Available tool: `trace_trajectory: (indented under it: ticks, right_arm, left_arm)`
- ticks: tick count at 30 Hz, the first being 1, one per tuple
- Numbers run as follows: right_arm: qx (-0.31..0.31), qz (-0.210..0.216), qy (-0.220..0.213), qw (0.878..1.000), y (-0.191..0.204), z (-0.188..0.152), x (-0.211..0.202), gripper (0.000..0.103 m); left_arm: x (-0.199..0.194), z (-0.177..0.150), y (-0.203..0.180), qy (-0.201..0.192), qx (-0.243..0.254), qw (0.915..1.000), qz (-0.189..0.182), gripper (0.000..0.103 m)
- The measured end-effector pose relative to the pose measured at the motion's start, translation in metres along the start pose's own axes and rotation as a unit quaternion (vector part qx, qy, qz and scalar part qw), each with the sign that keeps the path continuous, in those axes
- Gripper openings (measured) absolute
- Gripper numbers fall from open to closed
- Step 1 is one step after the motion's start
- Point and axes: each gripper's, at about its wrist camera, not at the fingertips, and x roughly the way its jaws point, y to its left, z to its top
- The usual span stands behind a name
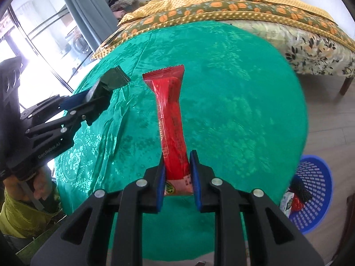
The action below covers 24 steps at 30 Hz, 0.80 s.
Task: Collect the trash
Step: 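Carry the green and red wrappers to the wastebasket and release both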
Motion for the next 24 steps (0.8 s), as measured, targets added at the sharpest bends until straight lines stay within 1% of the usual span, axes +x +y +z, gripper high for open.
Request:
trace_trajectory:
  ticks: [3, 6, 9, 13, 16, 19, 22, 24]
  right_arm:
    - [0.007, 0.0, -0.004, 1.0, -0.006, -0.004, -0.005, 0.02]
    - [0.017, 0.001, -0.009, 1.0, -0.016, -0.01, -0.011, 0.02]
    - [0.031, 0.001, -0.014, 0.999, -0.031, -0.017, -0.019, 0.02]
    - [0.059, -0.012, -0.024, 0.998, -0.064, -0.035, -0.038, 0.02]
    - [0.09, -0.037, -0.029, 0.995, -0.099, -0.053, -0.054, 0.02]
    - [0.131, -0.069, -0.032, 0.988, -0.143, -0.074, -0.069, 0.02]
    - [0.16, -0.099, -0.034, 0.982, -0.18, -0.091, -0.083, 0.02]
    - [0.174, -0.108, -0.034, 0.978, -0.198, -0.1, -0.088, 0.02]
  left_arm:
    - [-0.001, 0.004, -0.009, -0.005, 0.008, 1.0, -0.001, 0.033]
    - [0.002, 0.01, -0.021, -0.006, 0.012, 0.9998, -0.013, 0.033]
    - [0.007, 0.015, -0.035, 0.0, 0.008, 0.9991, -0.042, 0.033]
    - [0.014, 0.02, -0.058, 0.009, 0.005, 0.9965, -0.083, 0.033]
    - [0.018, 0.024, -0.086, 0.014, 0.015, 0.9932, -0.115, 0.033]
    - [0.023, 0.031, -0.129, 0.018, 0.037, 0.9877, -0.151, 0.033]
    - [0.029, 0.037, -0.169, 0.025, 0.054, 0.9826, -0.176, 0.033]
    - [0.036, 0.041, -0.192, 0.031, 0.063, 0.9795, -0.189, 0.033]
